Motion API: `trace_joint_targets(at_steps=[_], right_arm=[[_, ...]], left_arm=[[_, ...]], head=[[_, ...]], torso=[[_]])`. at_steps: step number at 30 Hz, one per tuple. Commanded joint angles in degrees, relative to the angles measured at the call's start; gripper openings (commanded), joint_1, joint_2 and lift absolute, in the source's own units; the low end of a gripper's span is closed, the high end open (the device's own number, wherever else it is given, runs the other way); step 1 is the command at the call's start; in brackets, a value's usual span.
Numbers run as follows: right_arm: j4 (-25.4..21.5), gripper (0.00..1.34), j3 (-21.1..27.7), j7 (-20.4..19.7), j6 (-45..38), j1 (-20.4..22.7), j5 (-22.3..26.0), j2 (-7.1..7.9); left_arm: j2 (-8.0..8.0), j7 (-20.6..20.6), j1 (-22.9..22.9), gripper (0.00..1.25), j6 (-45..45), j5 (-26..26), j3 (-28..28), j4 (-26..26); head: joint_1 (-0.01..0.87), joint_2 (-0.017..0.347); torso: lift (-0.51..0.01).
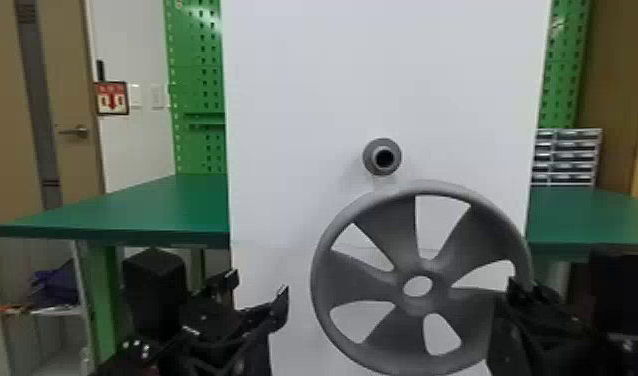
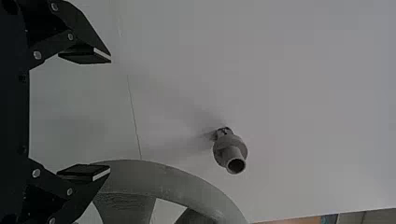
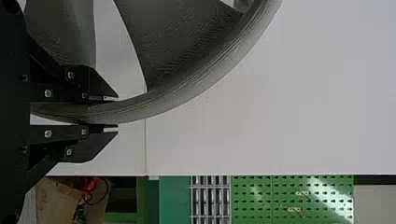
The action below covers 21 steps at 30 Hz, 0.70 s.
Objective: Hold the wheel and insert it
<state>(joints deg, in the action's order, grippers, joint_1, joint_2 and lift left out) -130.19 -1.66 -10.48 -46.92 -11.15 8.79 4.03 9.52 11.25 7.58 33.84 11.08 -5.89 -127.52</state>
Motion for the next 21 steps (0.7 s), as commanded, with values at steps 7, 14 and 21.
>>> trace_joint_targets(at_steps=[7, 14, 21], right_arm=[[0.02, 0.15, -0.10, 0.02, -4.85, -5.37, -0.09, -1.65], [0.02, 0.15, -0.45, 0.02, -6.35, -8.98, -0.18, -1.83], [-0.07, 0.15, -0.28, 0.02, -7.05, -11.44, 0.61, -2.27]], left_arm=[[0.06, 0.00, -0.02, 0.83, 0.00, -0.01, -0.09, 0.08], [0.06, 0.00, -0.02, 0.83, 0.00, -0.09, -0.18, 0.08], [0.06, 0.00, -0.11, 0.83, 0.00, -0.18, -0.18, 0.08]], head=[[0.181, 0.098], [0.181, 0.098], [0.181, 0.098]], torso=[[-0.494], [-0.494], [-0.494]])
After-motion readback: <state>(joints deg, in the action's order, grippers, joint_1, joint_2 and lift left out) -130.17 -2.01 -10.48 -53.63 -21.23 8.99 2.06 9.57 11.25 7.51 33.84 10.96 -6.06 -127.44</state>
